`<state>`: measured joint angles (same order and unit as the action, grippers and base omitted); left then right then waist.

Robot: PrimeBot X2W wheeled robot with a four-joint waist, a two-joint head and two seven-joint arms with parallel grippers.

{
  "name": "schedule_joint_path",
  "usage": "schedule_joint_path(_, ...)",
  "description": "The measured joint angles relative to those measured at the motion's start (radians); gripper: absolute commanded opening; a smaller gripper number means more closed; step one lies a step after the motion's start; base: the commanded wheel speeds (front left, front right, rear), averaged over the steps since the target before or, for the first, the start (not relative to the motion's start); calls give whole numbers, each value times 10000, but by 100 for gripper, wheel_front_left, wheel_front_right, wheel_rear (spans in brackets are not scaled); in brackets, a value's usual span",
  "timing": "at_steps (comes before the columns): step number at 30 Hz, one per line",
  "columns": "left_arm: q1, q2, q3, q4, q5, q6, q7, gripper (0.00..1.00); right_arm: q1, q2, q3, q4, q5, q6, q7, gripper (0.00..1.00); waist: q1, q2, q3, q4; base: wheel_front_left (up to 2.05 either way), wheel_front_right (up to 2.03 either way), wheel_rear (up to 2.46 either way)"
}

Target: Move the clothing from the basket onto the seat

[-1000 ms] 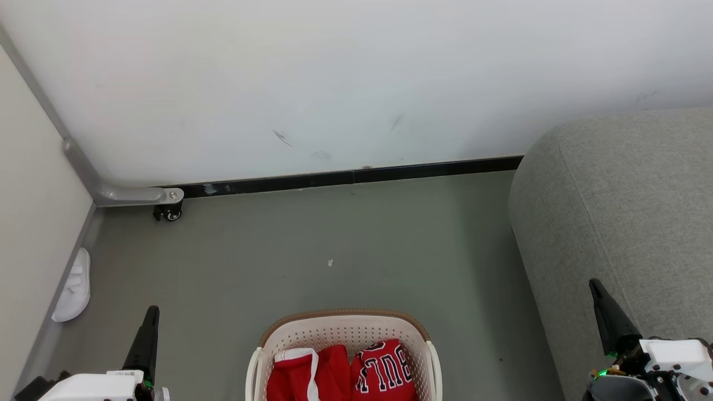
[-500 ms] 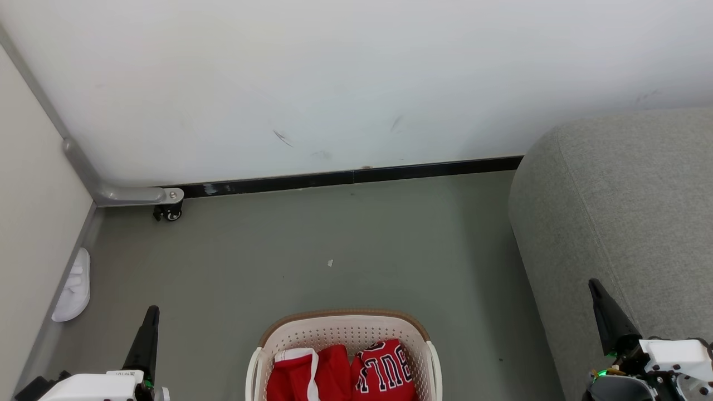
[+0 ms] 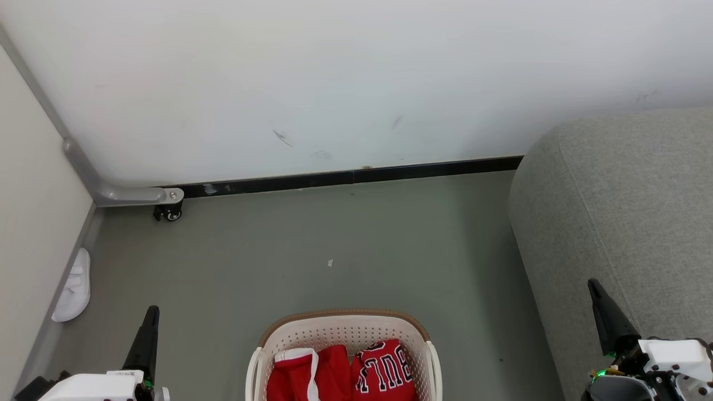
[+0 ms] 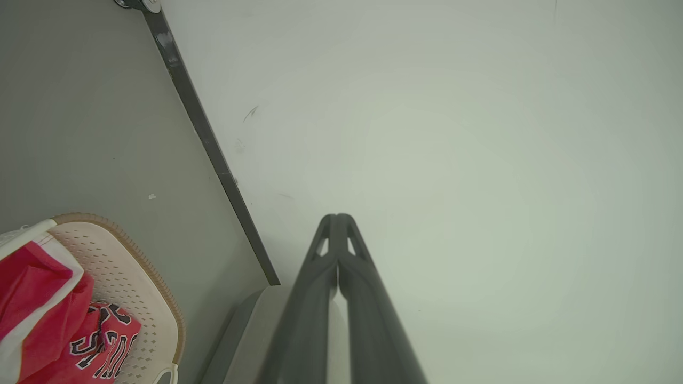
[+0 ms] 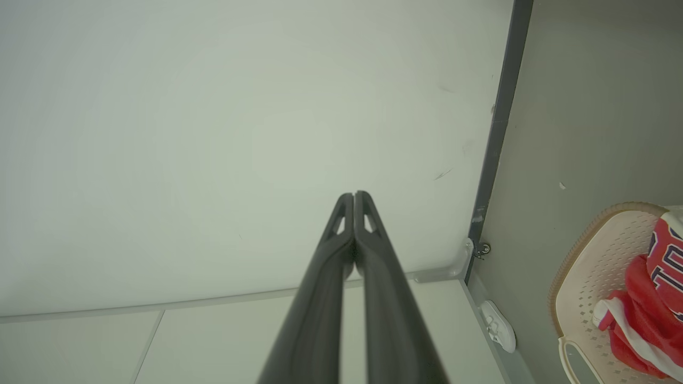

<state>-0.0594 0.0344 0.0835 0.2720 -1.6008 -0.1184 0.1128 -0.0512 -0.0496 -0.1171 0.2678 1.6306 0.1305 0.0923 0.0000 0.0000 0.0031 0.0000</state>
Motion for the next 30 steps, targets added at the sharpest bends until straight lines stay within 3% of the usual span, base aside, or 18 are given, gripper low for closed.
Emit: schedule_joint_path(30,0,0,-2,0,0,0,0,0,0,6,-6,0,-2,0,0,0,0,0,0,0,0,0,0)
